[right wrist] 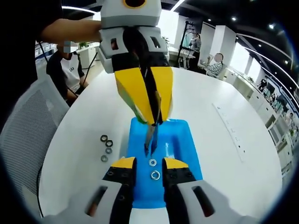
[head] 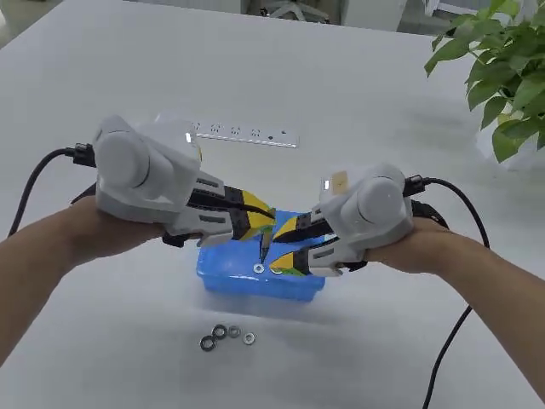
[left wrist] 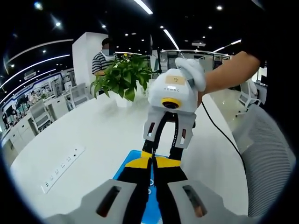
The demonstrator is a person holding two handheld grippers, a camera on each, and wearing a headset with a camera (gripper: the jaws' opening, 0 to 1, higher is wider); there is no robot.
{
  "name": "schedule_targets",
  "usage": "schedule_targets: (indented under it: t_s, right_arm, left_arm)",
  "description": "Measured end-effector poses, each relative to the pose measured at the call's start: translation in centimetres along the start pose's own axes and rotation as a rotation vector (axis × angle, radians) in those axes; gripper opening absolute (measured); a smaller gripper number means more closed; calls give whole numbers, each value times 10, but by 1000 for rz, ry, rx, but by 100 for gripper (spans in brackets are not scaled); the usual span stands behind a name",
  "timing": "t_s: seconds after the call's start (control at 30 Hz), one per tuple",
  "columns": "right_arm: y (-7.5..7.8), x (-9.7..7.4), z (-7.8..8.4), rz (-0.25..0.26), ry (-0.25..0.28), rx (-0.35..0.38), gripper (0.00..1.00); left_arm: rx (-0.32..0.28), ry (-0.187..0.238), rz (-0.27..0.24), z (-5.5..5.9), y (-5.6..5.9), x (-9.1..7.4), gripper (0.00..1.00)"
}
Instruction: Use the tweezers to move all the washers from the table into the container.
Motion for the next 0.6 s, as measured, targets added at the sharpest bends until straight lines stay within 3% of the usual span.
schedule_targets:
  t_s: [0.6]
  right_arm:
    - [-21, -52, 8, 137, -1, 93, 34]
  left_arm:
    - [-5, -2, -1, -9, 22, -12, 5]
Point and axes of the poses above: the centre of the closed fingertips' face, and the gripper's own axes: x roughly forward along the fingers, y roughly to its right, z roughly out of its underside, the point moved 5 cm from there along -x, roughly backward along the fingers, and after that the axes turned 7 degrees about -x, right-handed, at the moved point
